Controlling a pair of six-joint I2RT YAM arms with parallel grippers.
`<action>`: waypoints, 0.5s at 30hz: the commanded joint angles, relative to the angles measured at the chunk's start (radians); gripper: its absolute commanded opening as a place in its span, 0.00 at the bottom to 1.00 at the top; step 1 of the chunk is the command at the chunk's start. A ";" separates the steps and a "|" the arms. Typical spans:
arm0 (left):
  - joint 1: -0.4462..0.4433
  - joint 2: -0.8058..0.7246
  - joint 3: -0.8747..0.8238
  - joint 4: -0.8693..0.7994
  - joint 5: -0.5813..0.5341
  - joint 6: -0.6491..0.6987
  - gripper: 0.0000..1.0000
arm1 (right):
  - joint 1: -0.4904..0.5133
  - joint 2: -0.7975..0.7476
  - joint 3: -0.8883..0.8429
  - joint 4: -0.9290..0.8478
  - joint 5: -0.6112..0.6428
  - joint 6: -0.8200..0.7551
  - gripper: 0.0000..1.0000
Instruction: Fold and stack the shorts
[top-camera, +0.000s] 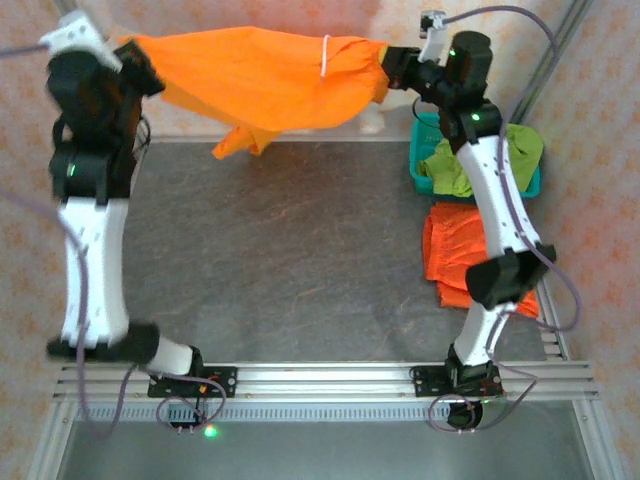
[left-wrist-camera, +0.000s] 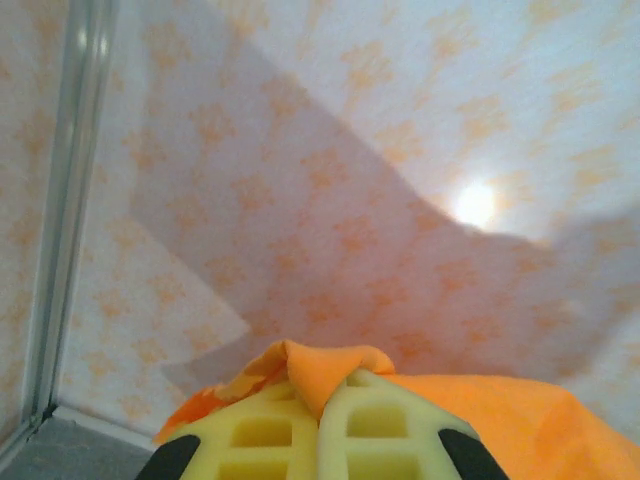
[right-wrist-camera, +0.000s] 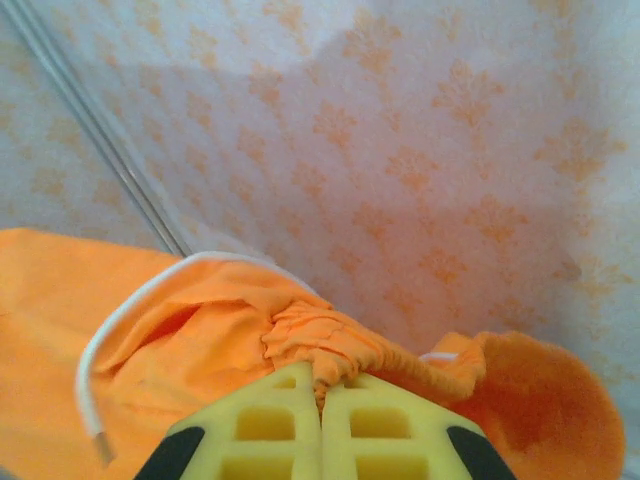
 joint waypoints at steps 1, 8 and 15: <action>-0.012 -0.154 -0.344 0.280 0.002 0.066 0.00 | -0.022 -0.098 -0.325 0.260 -0.018 -0.101 0.02; -0.170 -0.319 -0.796 0.212 -0.084 0.131 0.00 | -0.016 -0.254 -0.898 0.487 -0.091 -0.174 0.06; -0.189 -0.394 -0.976 0.054 -0.239 0.025 0.00 | 0.158 -0.310 -1.075 0.172 -0.084 -0.319 0.10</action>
